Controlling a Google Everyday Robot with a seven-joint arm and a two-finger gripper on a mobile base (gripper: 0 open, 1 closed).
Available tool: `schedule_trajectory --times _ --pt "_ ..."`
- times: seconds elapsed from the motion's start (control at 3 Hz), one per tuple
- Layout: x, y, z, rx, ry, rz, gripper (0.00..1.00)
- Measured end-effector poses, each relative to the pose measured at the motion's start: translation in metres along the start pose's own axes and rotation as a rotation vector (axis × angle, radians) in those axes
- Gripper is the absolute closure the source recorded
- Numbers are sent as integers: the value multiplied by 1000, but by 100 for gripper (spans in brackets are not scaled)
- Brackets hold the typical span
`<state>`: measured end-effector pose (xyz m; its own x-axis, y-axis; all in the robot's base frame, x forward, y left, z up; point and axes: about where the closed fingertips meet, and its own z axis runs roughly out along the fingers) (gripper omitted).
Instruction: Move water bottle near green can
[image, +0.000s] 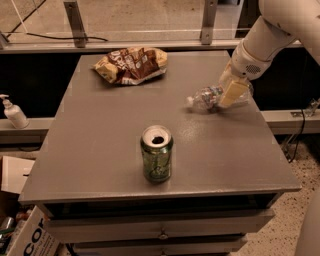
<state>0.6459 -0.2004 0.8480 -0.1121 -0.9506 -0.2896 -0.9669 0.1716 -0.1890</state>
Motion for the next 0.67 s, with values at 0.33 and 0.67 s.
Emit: schedule_trajectory --times 0.33,0.67 --pt "-6 -1 -2 2 -7 -6 65" --pt "-16 6 -8 6 -25 -19 88"
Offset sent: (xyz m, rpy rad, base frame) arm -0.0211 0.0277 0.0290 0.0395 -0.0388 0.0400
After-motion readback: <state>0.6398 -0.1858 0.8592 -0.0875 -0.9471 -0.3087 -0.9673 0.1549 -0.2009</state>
